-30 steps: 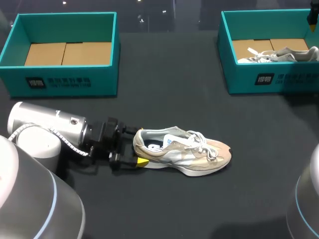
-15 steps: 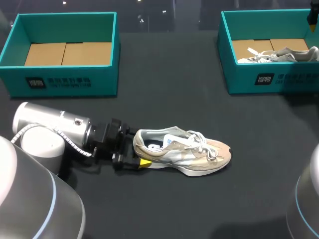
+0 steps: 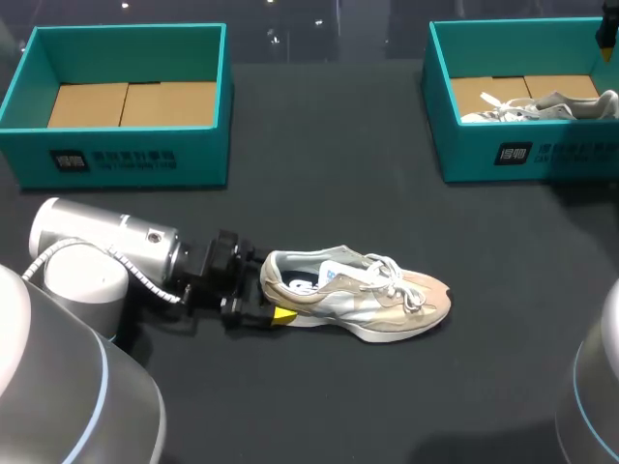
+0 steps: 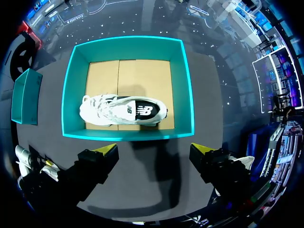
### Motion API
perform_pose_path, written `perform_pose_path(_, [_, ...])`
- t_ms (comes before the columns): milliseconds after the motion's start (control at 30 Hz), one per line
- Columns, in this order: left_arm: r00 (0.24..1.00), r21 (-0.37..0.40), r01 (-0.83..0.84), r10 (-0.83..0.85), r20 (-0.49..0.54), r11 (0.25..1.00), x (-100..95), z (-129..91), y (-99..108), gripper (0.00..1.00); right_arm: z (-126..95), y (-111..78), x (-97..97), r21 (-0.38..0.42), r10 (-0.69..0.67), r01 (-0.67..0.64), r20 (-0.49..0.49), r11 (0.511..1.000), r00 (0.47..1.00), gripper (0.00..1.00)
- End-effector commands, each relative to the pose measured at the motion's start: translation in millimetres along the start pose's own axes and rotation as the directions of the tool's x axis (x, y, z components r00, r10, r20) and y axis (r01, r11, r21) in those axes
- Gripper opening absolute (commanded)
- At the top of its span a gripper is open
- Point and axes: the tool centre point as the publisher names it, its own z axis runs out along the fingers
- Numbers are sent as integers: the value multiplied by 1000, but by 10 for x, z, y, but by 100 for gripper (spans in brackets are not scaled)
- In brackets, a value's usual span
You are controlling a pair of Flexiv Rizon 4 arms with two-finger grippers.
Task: Take the shoe out of the shoebox, open the shoe tongue, remove and reinsert the insole, then place the shoe into the shoebox
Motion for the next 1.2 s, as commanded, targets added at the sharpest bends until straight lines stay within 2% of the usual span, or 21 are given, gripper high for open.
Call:
perform_pose_path(33, [1000, 4, -2, 2, -5, 1000, -12, 35, 9, 0, -5, 0, 4, 1, 1, -1, 1, 1000, 1000, 100])
perform_pose_path(700, [997, 14, 43, -43, 59, 999, 8, -16, 6, 0, -5, 0, 4, 1, 1, -1, 1, 1000, 1000, 100])
perform_pose_path(1200, [997, 16, 44, -45, 62, 999, 34, -37, 4, 0, -5, 0, 4, 1, 1, -1, 1, 1000, 1000, 100])
